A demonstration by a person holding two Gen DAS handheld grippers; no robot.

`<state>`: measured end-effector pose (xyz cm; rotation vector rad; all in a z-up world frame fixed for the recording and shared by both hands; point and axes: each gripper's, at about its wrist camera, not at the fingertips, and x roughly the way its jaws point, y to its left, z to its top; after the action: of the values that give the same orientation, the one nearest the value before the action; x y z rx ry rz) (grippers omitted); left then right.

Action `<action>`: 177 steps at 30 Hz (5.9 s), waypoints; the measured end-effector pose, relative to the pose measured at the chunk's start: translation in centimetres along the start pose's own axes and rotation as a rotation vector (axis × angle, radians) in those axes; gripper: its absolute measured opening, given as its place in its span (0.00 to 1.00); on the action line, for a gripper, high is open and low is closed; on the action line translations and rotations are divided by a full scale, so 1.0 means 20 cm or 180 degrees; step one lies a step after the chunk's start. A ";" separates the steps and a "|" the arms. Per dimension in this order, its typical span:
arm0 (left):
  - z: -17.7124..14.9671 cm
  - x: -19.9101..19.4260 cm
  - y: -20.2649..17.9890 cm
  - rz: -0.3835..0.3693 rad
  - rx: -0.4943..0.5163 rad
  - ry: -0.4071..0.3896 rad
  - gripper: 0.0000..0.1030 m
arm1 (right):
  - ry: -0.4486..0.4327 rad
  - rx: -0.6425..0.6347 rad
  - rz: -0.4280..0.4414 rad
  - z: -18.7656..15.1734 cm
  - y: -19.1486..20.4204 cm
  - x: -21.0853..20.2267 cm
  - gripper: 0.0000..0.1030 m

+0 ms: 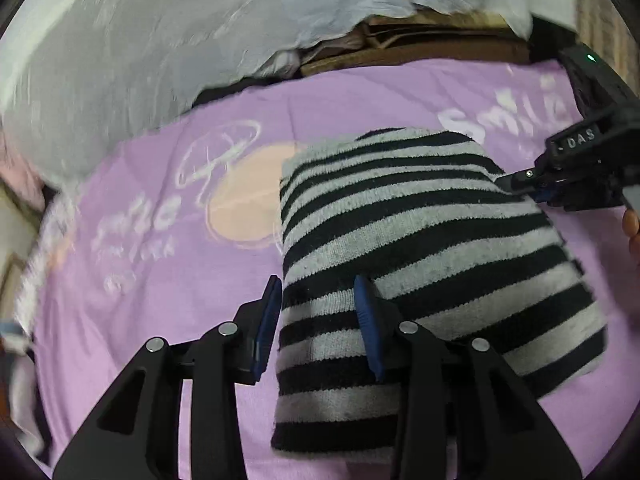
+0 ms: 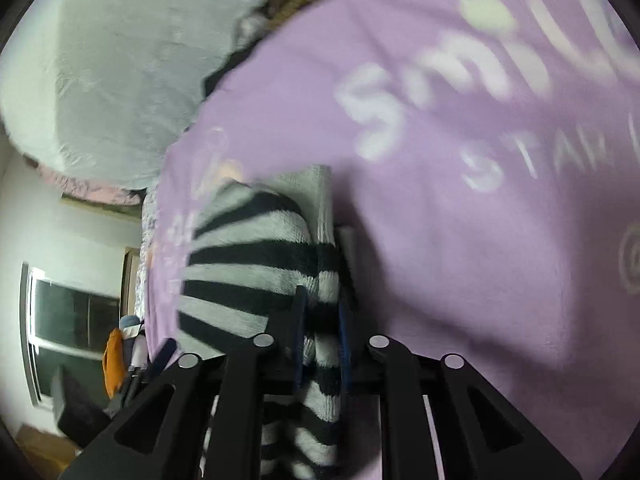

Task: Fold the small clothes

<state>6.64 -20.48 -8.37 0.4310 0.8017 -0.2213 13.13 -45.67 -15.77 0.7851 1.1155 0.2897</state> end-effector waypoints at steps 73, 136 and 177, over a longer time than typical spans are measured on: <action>0.14 0.20 0.31 -0.0495 -0.0952 0.0326 0.96 | -0.0456 -0.1412 -0.0757 -0.11 0.54 0.08 0.64; -0.06 0.38 0.19 -0.2074 -0.0918 0.0691 0.96 | -0.0708 -0.0046 -0.0295 -0.38 0.14 0.07 0.57; -0.09 0.36 0.21 -0.1972 -0.1202 0.0465 0.94 | -0.0680 -0.0367 -0.0039 -0.37 0.11 0.07 0.59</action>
<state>11.76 -16.05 -13.56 -0.1716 1.0823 -0.6058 7.48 -40.26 -16.73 0.6895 0.8946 0.2511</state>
